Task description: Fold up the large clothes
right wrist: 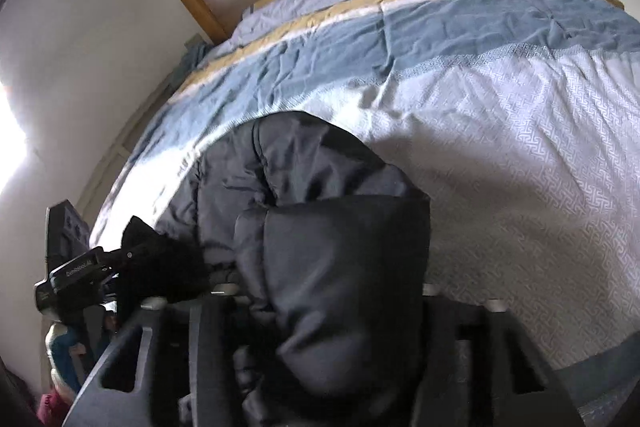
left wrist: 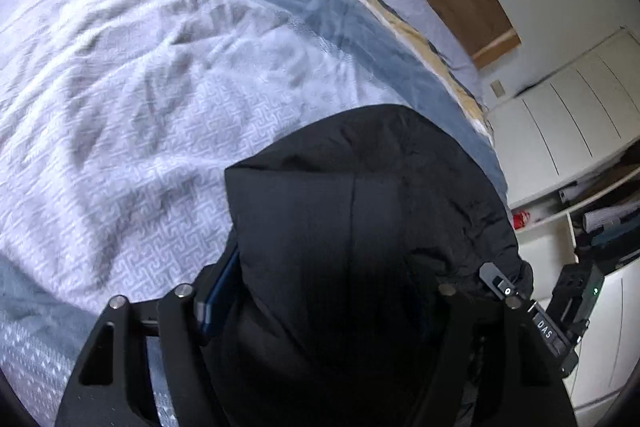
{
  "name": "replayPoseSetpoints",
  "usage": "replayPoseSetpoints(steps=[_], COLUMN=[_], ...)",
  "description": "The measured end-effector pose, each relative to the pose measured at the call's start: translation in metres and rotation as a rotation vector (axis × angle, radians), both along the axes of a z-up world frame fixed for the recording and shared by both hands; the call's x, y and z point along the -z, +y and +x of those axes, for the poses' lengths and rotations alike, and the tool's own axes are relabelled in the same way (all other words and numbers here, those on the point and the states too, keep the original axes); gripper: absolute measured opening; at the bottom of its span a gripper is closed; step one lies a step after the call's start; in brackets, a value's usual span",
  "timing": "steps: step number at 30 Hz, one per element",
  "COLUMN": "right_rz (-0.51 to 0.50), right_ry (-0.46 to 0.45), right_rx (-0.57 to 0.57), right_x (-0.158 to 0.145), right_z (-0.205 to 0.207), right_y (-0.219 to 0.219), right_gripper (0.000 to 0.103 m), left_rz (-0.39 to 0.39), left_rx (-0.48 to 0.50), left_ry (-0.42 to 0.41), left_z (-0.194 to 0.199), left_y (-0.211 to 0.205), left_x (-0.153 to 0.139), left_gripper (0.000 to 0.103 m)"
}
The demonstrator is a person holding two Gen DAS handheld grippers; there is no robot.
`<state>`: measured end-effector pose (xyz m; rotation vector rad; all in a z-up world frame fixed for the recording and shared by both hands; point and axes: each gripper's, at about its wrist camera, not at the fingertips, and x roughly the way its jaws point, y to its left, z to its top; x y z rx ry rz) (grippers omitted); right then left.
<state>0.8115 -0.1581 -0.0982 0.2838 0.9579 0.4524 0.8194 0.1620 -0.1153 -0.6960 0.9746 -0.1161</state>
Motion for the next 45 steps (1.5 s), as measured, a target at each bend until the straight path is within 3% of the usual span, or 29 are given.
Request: replayPoseSetpoints(steps=[3, 6, 13, 19, 25, 33, 36, 39, 40, 43, 45], right_rz=[0.016, 0.012, 0.031, 0.060, 0.098, 0.163, 0.156, 0.086, 0.035, 0.004, -0.015], right_ry=[-0.018, -0.034, -0.121, -0.178, -0.148, -0.150, -0.156, -0.120, -0.099, -0.046, -0.051], right_rx=[-0.016, -0.053, -0.163, -0.272, -0.311, -0.303, -0.319, -0.316, -0.310, -0.314, -0.309], right_x=[-0.009, -0.026, -0.096, -0.133, -0.120, -0.121, -0.118, -0.095, -0.081, -0.056, -0.051], right_z=[-0.011, -0.028, -0.112, -0.220, -0.314, -0.389, -0.411, -0.421, -0.424, -0.426, -0.427], right_y=[0.001, 0.001, -0.011, -0.025, -0.039, -0.060, -0.065, -0.065, -0.063, -0.061, -0.060], right_gripper=[0.021, 0.018, 0.016, 0.016, 0.016, 0.017, 0.017, 0.021, 0.023, 0.023, 0.023], left_rz=[0.032, 0.061, 0.034, 0.004, -0.027, -0.047, 0.002, 0.084, 0.093, 0.121, 0.139], left_rx=[0.005, 0.011, 0.011, 0.018, 0.019, 0.059, 0.083, 0.108, 0.117, 0.127, 0.122], left_ry=[-0.011, -0.016, -0.072, -0.088, -0.070, -0.145, -0.148, -0.090, -0.078, -0.068, -0.062], left_z=[-0.009, -0.025, -0.119, -0.228, -0.321, -0.418, -0.442, -0.455, -0.460, -0.472, -0.476], left_y=[-0.006, -0.011, -0.014, -0.010, -0.004, -0.016, -0.024, -0.036, -0.039, -0.045, -0.048], left_x=[-0.014, -0.033, -0.097, -0.118, -0.102, -0.104, -0.097, -0.075, -0.068, -0.064, -0.065], left_gripper=[0.030, 0.019, 0.017, 0.017, 0.017, 0.017, 0.017, 0.018, 0.018, 0.022, 0.032])
